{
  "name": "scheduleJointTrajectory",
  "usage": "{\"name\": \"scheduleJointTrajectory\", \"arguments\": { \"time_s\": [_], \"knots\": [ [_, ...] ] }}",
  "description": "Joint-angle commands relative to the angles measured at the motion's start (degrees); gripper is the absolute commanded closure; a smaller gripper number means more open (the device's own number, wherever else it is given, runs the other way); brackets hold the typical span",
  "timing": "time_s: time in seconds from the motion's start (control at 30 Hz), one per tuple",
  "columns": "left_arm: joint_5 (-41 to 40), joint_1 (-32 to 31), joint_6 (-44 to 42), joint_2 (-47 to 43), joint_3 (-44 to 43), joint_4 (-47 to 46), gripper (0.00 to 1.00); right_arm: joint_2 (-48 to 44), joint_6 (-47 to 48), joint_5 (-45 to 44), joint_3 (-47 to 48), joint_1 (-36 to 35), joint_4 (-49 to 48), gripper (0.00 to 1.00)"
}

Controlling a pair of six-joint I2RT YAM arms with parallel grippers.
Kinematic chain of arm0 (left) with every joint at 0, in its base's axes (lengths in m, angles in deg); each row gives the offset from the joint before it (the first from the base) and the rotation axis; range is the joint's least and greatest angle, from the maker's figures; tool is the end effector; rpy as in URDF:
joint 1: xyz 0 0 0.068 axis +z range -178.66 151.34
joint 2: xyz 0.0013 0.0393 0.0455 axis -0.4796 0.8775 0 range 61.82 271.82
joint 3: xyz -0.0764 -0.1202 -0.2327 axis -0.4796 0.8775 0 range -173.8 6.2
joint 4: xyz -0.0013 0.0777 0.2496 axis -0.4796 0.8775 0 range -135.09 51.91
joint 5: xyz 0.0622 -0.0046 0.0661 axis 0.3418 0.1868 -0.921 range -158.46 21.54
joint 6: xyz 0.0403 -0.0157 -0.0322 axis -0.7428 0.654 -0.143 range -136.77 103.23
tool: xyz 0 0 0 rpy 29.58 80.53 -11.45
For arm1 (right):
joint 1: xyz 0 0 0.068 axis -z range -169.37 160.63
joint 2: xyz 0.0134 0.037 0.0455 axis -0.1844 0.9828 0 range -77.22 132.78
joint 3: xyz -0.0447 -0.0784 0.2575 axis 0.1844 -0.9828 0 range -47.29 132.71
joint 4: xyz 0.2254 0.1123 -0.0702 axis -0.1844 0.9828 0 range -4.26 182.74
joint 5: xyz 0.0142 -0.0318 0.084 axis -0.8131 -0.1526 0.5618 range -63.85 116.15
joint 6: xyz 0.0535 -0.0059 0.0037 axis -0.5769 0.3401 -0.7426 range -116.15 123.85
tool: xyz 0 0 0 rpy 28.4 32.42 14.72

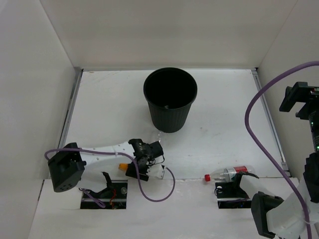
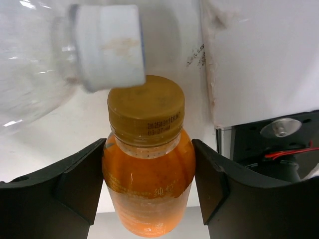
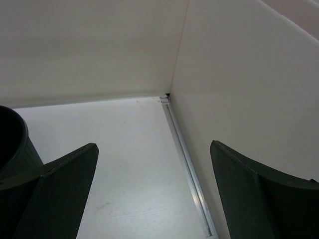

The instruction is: Put the plastic bottles in the bin

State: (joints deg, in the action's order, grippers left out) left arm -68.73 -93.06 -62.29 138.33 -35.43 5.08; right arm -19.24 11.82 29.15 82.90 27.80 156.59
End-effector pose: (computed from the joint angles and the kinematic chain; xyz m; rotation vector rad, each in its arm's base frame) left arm 0.0879 -0.1831 0.1701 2.5017 1.7546 -0.0147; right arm 0.0075 -0.0003 0.5916 0.0831 1.5528 -0.3069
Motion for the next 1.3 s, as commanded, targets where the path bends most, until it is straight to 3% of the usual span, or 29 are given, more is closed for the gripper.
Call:
{"name": "scheduleJointTrajectory", "arguments": {
  "time_s": [0.0, 0.13, 0.3, 0.5, 0.6, 0.83, 1.0, 1.1, 1.17, 1.2, 1.23, 1.27],
  "knots": [
    [6.0, 0.5, 1.0, -4.7, -6.3, 5.0, 0.84, 0.8, 0.6, 0.6, -3.4, -0.4, -4.7, 0.00],
    [14.6, 1.2, 3.4, -9.5, -15.5, 9.4, 0.86, 1.0, 0.7, 1.3, -7.8, -0.5, -8.0, 0.00],
    [26.1, 3.2, 5.9, -12.9, -33.0, 14.8, 0.86, 2.2, 1.2, 2.3, -10.9, -0.3, -10.7, 0.00],
    [35.1, 7.2, 7.9, -10.7, -52.0, 11.9, 0.86, 2.6, 0.1, 3.0, -15.0, 0.5, -13.7, 0.00],
    [38.3, 13.5, 9.5, -8.6, -56.8, 1.4, 0.86, 2.1, -1.6, 3.0, -17.2, 0.4, -15.1, 0.00],
    [46.0, 28.4, 12.2, 0.1, -56.9, -25.4, 0.84, 2.1, -2.6, 3.1, -17.8, -0.2, -15.6, 0.00],
    [48.4, 33.3, 18.2, 9.3, -58.8, -40.2, 0.84, 1.0, -2.1, 3.3, -18.4, -0.2, -15.2, 0.00],
    [48.7, 34.8, 19.9, 14.4, -61.0, -43.8, 0.84, 0.3, -2.3, 3.4, -18.5, -0.2, -14.7, 0.00],
    [48.5, 35.7, 19.6, 17.3, -62.2, -43.8, 0.78, -0.2, -2.3, 4.1, -18.7, -0.4, -13.9, 0.00],
    [48.3, 36.1, 19.5, 18.2, -62.3, -43.8, 0.69, -0.5, -2.3, 4.5, -18.7, -0.4, -13.4, 0.00],
    [48.2, 36.4, 19.2, 18.8, -62.1, -43.8, 0.54, -0.7, -2.3, 5.2, -18.7, -0.5, -12.5, 0.00],
    [47.8, 36.6, 18.8, 19.0, -61.6, -43.9, 0.31, -0.7, -2.2, 5.7, -18.7, -0.5, -11.8, 0.00]
  ]
}}
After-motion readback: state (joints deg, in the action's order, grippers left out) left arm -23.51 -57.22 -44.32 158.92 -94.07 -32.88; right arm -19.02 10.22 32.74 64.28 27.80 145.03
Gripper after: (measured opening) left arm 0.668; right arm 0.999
